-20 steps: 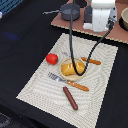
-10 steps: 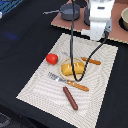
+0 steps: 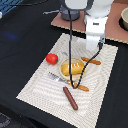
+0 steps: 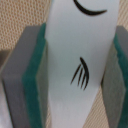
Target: Interact with the objects in diverse but meaningful ways.
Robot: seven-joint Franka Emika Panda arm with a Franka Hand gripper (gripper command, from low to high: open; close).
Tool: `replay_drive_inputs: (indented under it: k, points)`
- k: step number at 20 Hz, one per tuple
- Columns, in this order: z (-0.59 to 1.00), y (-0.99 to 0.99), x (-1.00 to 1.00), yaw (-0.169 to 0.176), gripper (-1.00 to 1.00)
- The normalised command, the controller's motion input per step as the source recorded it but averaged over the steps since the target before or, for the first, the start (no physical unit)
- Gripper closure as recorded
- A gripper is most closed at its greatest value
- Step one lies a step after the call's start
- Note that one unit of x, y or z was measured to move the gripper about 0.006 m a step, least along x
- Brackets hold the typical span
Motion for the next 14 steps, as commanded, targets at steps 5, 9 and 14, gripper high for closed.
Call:
replay_drive_inputs:
  k: [5, 9, 14]
  points:
    - [1.00, 0.56, -0.34, 0.003, -1.00]
    - [1.00, 0.45, -0.37, 0.028, -1.00]
    - [1.00, 0.18, -0.32, 0.009, -1.00]
